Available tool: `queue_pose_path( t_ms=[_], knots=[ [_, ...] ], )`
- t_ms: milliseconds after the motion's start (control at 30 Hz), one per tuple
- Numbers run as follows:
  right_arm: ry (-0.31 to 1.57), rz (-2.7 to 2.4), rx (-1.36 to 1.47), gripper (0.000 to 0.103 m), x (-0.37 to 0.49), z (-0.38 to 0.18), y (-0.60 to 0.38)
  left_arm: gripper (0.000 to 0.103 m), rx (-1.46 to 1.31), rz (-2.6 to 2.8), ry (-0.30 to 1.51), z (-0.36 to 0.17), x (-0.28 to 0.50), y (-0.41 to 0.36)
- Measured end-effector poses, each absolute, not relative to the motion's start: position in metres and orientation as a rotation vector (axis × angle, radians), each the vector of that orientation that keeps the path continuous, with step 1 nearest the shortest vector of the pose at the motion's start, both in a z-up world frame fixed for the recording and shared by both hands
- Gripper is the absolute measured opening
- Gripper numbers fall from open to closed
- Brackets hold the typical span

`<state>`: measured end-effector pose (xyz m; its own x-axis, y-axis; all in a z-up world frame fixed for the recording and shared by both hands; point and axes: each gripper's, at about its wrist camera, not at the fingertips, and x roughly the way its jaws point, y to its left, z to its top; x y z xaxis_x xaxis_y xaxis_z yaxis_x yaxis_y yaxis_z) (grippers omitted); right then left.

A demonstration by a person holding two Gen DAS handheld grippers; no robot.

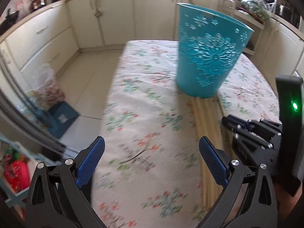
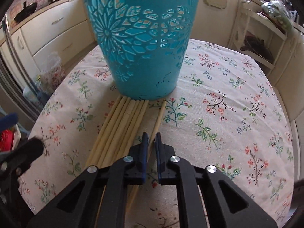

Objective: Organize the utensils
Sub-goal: 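Reach the right gripper to the chopstick bundle and grasp one chopstick, then grasp the chopstick with the left gripper while the right gripper holds it out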

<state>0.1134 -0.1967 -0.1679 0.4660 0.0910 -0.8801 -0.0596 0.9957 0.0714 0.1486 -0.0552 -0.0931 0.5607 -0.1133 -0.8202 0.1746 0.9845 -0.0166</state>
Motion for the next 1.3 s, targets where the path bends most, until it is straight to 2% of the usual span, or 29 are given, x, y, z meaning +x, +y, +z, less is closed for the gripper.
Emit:
queue_pose_path(
  t_ms=[267,433,633,800,867,933,1000,1033,1133,1300],
  knots=[
    [1.097,0.126,0.162,0.008,0.099,-0.170,-0.236,0.095,0.103,-0.171,1.004,-0.112,0.187,-0.087],
    [1.088,0.129,0.181,0.009,0.099,-0.169,-0.232,0.087,0.159,-0.139,1.025,-0.126,0.200,-0.100],
    [1.086,0.138,0.211,0.009,0.099,-0.170,-0.235,0.086,0.190,-0.133,1.024,-0.129,0.203,-0.108],
    [1.085,0.143,0.216,0.009,0.100,-0.170,-0.236,0.082,0.217,-0.136,1.030,-0.132,0.206,-0.115],
    [1.082,0.144,0.212,0.009,0.100,-0.170,-0.236,0.074,0.199,-0.162,1.031,-0.131,0.206,-0.114],
    [1.078,0.142,0.206,0.009,0.101,-0.170,-0.235,0.056,0.179,-0.209,1.027,-0.131,0.207,-0.114],
    [1.073,0.143,0.200,0.009,0.102,-0.171,-0.235,0.045,0.179,-0.264,1.019,-0.129,0.208,-0.117],
    [1.071,0.143,0.192,0.009,0.102,-0.171,-0.234,0.033,0.186,-0.282,1.018,-0.129,0.209,-0.119],
    [1.079,0.159,0.150,0.007,0.105,-0.170,-0.228,0.007,0.191,-0.366,1.032,-0.127,0.212,-0.122],
    [1.117,0.200,0.087,0.008,0.113,-0.170,-0.217,0.006,0.181,-0.415,1.086,-0.125,0.221,-0.114]
  ],
)
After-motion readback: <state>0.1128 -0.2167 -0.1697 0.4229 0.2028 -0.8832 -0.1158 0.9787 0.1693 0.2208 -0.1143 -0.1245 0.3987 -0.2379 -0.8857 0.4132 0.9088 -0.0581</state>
